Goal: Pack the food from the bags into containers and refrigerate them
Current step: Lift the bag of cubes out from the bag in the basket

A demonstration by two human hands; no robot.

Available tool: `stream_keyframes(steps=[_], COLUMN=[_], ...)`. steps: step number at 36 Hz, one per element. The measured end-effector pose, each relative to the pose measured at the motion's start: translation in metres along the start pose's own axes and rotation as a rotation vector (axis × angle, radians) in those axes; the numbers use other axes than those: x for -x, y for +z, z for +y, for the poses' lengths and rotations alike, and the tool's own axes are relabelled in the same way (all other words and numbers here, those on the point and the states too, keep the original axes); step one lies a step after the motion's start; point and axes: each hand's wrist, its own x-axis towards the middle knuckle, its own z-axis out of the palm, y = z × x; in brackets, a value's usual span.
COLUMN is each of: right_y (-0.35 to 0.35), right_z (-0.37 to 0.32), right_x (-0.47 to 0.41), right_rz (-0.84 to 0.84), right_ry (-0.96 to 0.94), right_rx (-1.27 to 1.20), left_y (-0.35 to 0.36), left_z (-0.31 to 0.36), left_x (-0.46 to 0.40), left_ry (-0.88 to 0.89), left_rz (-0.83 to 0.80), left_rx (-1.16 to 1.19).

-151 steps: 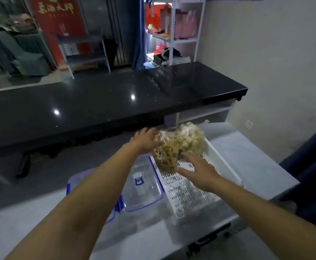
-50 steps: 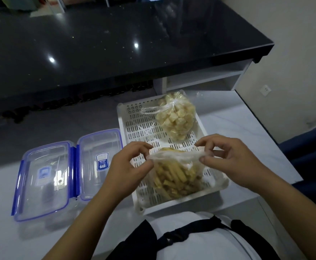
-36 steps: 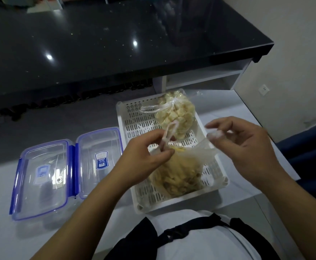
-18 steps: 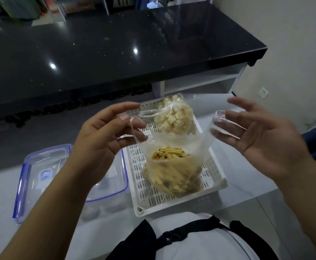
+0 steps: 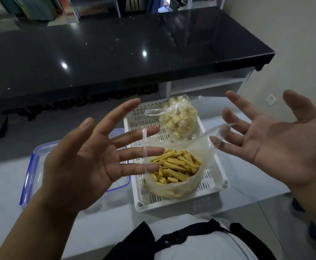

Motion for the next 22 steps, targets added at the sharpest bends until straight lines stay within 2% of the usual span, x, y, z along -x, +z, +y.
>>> stream_keyframes(steps=[3,8,12,17,18,20,22], right_y=[-0.007,-0.025,-0.021,-0.012,-0.019,-0.023,-0.029], right_z=[-0.001,0.017,0.020,-0.004,-0.010,-0.020,-0.023], right_x=[0.007,0.017,0.020,0.014,0.007,-0.003,-0.018], right_rz=[0.014,0.044,0.157,0.240,0.188,0.285,0.411], right_ry=[0.023,0.081,0.099,0.047,0.017,-0.053,-0.117], right_rx=[-0.039,0.025,0.045,0.088,0.146,0.537,0.869], left_y=[-0.005,-0.022,-0.028,-0.031,-0.032,-0.033,-0.035], left_z=[-0.002,-0.032,-0.031,-0.009,-0.001,0.014,0.023], left_x=[0.008,0.011,0.011,0.003,0.000,-0.004,-0.010], left_ry=[0.008,-0.019,-0.064,-0.040,-0.041,-0.050,0.005], left_rz=[-0.031,0.014,0.036,0.156,0.191,0.300,0.432], left_rx=[-0.007,-0.208,-0.245,-0.356,-0.399,-0.572,-0.944])
